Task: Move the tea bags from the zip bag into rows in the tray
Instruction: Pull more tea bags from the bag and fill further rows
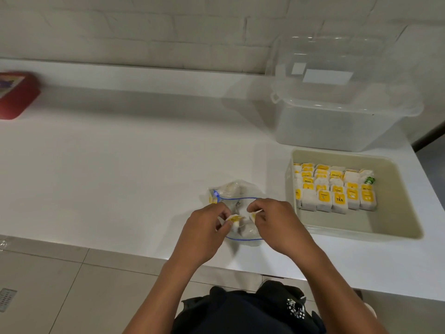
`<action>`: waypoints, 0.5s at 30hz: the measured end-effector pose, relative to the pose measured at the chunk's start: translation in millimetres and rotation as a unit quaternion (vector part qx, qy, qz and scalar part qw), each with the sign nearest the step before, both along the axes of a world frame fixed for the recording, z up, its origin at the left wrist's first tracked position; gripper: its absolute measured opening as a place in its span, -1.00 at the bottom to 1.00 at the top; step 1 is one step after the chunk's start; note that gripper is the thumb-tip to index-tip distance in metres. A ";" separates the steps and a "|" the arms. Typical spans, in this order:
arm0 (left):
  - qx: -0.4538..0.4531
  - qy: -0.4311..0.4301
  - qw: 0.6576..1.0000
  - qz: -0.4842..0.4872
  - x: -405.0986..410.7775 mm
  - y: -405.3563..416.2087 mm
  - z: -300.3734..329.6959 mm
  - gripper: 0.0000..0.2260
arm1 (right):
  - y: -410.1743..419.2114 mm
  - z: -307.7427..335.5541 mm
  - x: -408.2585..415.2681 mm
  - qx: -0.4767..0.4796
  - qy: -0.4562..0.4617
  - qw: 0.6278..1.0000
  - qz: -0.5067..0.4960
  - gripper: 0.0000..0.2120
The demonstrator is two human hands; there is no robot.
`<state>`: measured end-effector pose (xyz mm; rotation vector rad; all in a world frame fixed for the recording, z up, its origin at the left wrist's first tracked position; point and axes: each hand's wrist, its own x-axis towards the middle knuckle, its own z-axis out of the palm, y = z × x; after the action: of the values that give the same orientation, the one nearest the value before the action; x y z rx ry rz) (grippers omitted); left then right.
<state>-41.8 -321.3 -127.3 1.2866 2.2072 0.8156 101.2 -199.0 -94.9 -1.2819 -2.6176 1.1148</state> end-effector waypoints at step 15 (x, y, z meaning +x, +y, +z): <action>-0.007 0.023 0.998 0.055 -1.4 -21.5 -23.5 -0.91 | -32.1 -54.0 -30.6 0.054 -0.090 0.993 0.057 -0.84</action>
<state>-43.2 -342.8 -150.8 1.1970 2.3338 0.8170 70.6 -231.2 -148.9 -1.2825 -2.8686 0.8936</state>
